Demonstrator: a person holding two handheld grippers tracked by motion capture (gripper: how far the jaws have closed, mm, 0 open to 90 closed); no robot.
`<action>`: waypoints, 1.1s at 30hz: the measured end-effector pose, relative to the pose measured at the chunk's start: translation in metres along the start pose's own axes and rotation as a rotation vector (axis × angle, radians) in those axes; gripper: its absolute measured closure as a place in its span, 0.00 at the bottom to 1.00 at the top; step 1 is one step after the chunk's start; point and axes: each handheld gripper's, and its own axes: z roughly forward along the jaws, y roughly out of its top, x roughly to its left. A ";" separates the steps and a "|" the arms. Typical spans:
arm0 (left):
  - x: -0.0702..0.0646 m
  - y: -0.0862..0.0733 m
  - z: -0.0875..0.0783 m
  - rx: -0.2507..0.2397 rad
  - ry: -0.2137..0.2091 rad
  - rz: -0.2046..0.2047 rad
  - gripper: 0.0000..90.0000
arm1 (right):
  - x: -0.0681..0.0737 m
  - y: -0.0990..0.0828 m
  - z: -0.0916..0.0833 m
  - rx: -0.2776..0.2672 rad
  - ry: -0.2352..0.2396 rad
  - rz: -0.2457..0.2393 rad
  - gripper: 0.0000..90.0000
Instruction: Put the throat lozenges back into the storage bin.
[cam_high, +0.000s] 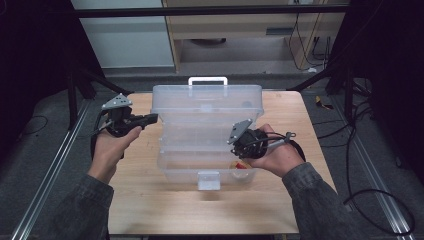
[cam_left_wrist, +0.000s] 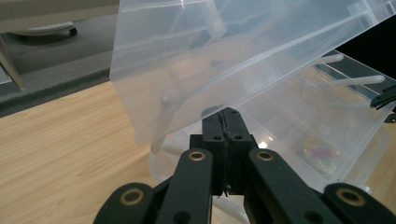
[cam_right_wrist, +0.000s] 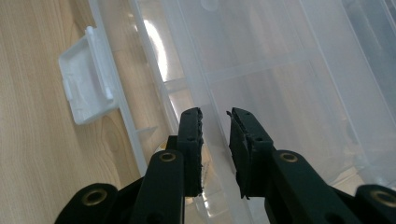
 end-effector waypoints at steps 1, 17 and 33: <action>0.000 -0.001 0.000 0.003 -0.001 0.003 0.99 | 0.000 0.000 0.000 0.002 0.000 0.000 0.83; -0.004 -0.011 -0.006 0.017 -0.021 0.014 0.99 | 0.005 -0.003 0.001 0.012 0.010 -0.010 0.86; -0.006 -0.023 -0.008 0.012 -0.040 0.003 0.99 | 0.010 -0.007 0.003 0.010 0.019 -0.005 0.87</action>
